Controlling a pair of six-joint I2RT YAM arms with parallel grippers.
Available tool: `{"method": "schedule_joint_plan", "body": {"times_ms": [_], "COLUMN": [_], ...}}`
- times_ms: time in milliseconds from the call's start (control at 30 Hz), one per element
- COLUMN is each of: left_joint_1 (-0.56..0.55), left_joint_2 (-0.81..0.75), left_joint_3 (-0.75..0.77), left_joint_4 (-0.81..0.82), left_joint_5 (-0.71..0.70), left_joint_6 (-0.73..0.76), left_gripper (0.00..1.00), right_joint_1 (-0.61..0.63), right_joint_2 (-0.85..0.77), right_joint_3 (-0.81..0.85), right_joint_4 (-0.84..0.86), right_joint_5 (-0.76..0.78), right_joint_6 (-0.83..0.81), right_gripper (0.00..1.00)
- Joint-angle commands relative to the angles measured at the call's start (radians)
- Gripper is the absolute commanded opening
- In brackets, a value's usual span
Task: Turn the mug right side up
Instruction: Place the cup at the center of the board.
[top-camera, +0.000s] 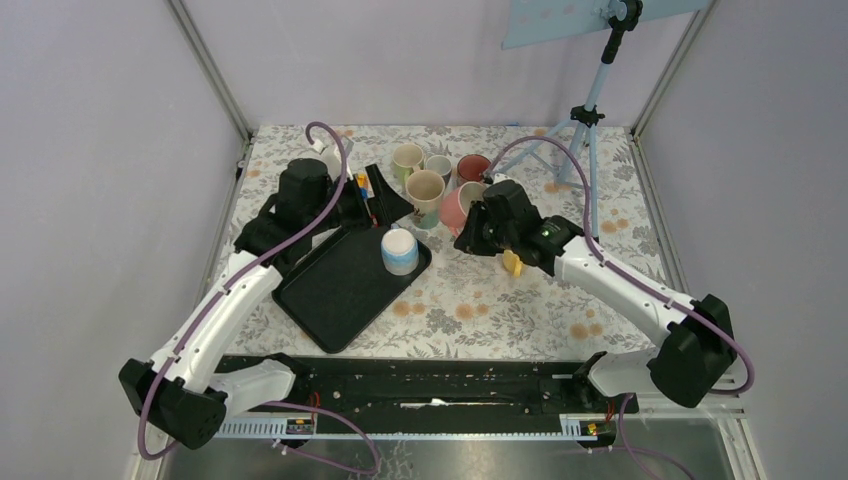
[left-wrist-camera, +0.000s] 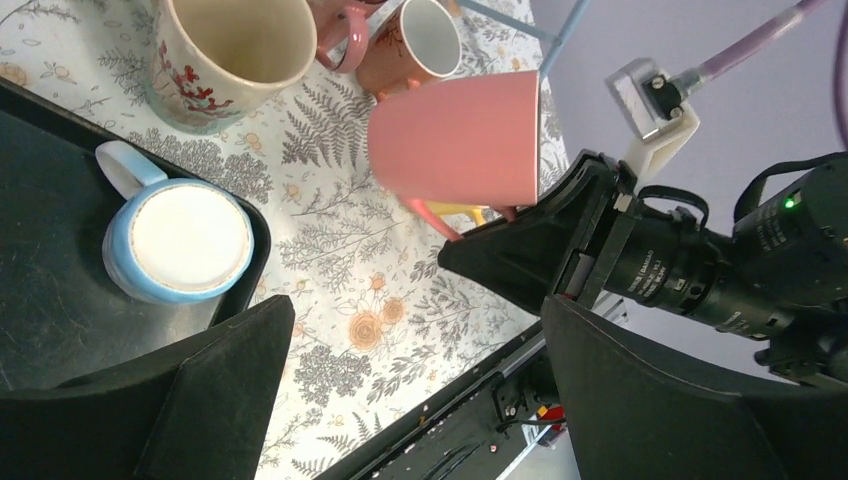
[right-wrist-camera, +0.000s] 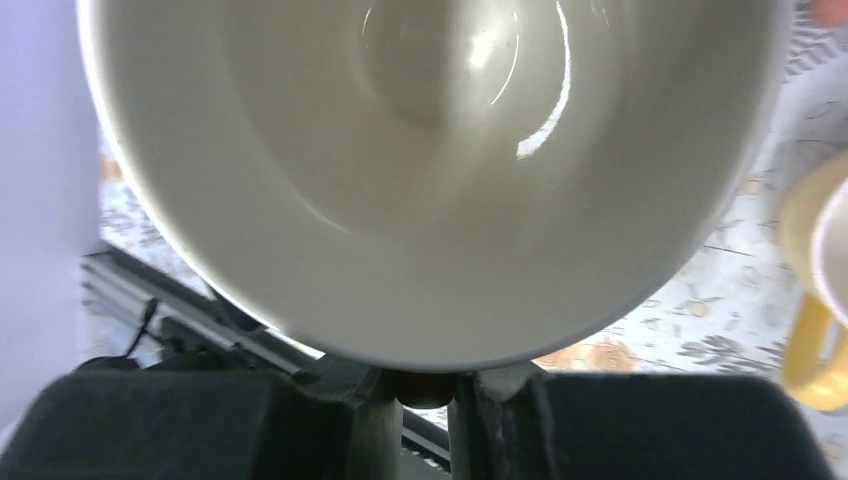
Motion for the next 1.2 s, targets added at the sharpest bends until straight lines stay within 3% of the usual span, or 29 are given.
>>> {"method": "schedule_joint_plan", "body": {"times_ms": [0, 400, 1167], "left_joint_1": [-0.025, -0.031, -0.031], "left_joint_2": [0.009, 0.008, -0.014], "left_joint_3": [0.043, 0.037, -0.018], "left_joint_4": [-0.016, -0.053, -0.063], "left_joint_5": [-0.063, -0.099, -0.086], "left_joint_6": [0.037, 0.039, 0.030], "left_gripper": [0.99, 0.99, 0.99], "right_joint_1": [0.020, 0.029, -0.018], "right_joint_2": [0.032, 0.220, 0.418], "right_joint_3": [0.115, 0.218, 0.251], "right_joint_4": [-0.071, -0.193, -0.202], "right_joint_5": [0.145, 0.219, 0.265], "right_joint_6": [-0.127, -0.208, -0.271], "right_gripper": [0.00, 0.00, 0.00]}}
